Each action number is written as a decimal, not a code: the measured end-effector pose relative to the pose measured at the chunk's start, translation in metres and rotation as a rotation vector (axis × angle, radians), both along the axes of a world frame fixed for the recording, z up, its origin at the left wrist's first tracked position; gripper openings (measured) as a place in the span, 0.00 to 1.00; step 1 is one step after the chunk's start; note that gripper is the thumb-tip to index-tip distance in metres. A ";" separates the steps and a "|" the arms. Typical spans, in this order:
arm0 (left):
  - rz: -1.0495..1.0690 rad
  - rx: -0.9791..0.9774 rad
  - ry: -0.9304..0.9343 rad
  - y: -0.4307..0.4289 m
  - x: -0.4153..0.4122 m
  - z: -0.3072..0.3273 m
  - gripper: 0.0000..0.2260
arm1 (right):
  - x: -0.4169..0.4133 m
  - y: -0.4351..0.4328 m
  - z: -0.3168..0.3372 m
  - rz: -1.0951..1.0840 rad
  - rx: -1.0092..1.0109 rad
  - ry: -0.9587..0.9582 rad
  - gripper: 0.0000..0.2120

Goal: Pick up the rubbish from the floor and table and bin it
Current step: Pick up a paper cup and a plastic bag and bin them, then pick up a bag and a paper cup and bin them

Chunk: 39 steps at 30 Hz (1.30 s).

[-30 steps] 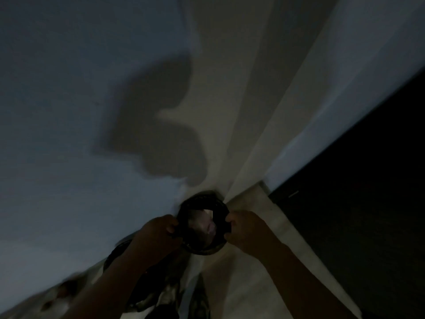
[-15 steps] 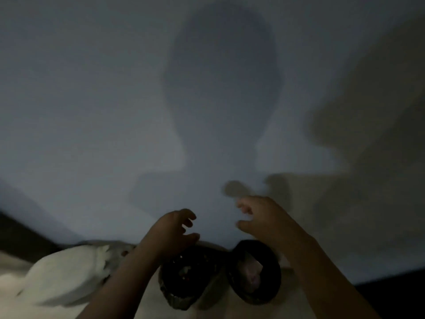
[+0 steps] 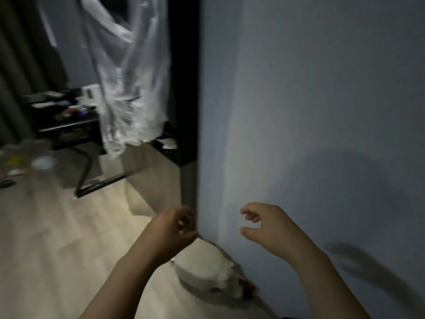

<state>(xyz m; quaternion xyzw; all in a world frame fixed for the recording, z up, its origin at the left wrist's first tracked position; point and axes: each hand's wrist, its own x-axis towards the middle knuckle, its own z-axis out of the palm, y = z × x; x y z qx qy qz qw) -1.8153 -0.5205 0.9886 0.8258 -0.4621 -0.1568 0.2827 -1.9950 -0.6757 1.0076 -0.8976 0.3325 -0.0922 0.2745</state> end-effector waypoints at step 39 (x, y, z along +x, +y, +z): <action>0.994 -0.003 0.099 0.248 0.505 -0.035 0.19 | 0.721 0.177 -0.027 0.983 -0.100 0.108 0.21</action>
